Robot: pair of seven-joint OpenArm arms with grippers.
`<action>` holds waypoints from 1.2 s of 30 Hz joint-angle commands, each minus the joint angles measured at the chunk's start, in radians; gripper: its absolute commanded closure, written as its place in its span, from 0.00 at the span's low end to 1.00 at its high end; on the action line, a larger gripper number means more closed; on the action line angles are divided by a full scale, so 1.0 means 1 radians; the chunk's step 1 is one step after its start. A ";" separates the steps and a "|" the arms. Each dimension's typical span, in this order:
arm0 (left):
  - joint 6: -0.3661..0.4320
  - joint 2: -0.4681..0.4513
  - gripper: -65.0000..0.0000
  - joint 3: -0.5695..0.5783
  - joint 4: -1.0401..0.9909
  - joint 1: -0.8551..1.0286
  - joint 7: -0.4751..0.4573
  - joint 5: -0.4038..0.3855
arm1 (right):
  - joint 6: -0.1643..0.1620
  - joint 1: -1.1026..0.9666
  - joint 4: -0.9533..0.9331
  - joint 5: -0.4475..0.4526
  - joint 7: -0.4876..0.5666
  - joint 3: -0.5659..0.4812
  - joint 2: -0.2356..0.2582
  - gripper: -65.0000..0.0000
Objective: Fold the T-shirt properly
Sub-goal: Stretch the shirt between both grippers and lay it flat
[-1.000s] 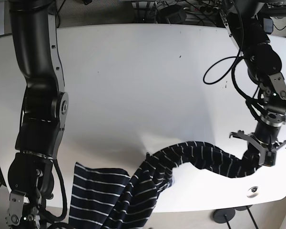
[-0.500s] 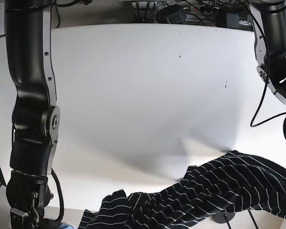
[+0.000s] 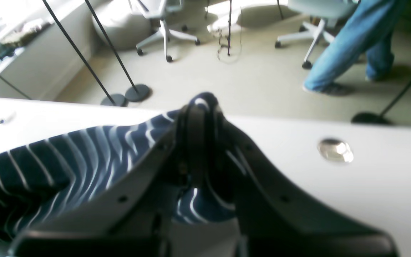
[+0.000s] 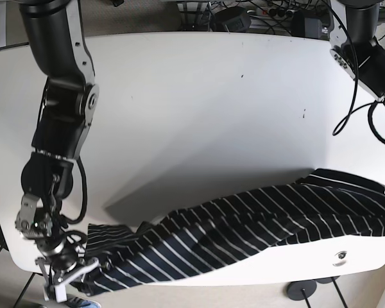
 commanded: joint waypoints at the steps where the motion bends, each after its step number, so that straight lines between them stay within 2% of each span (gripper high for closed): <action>1: -0.007 -0.007 0.98 -0.023 0.048 0.020 -0.032 -0.008 | -0.006 -0.037 0.117 0.010 0.026 0.026 0.018 0.97; 6: -0.027 0.026 0.98 -0.118 0.069 0.175 -0.032 -0.008 | -0.004 -0.307 0.358 0.010 -0.059 0.106 -0.032 0.97; 10: -0.027 0.058 0.98 -0.181 0.092 0.290 -0.032 -0.006 | -0.004 -0.513 0.516 0.010 -0.080 0.110 -0.051 0.97; 12: -0.027 0.059 0.98 -0.197 0.098 0.370 -0.032 -0.008 | -0.004 -0.629 0.610 0.010 -0.080 0.116 -0.101 0.97; 14: -0.027 0.061 0.98 -0.207 0.097 0.428 -0.032 -0.008 | -0.004 -0.712 0.656 0.010 -0.080 0.121 -0.127 0.97; 18: -0.027 0.087 0.98 -0.293 0.094 0.505 -0.032 -0.001 | -0.004 -0.860 0.699 0.010 -0.079 0.139 -0.154 0.97; 21: -0.027 0.085 0.98 -0.312 0.094 0.598 -0.034 -0.001 | 0.004 -0.961 0.699 0.010 -0.079 0.188 -0.196 0.97; 31: -0.027 0.089 0.98 -0.368 0.104 0.707 -0.034 -0.003 | 0.007 -1.136 0.696 0.010 -0.073 0.205 -0.208 0.97; 32: -0.027 0.092 0.98 -0.381 0.112 0.709 -0.034 -0.001 | 0.007 -1.146 0.699 0.010 -0.073 0.205 -0.206 0.93; 33: -0.027 0.093 0.98 -0.395 0.115 0.716 -0.034 -0.001 | 0.011 -1.154 0.702 0.010 -0.073 0.204 -0.206 0.86; 36: -0.027 0.095 0.98 -0.413 0.150 0.726 -0.034 -0.001 | 0.076 -1.159 0.728 0.010 -0.073 0.204 -0.206 0.52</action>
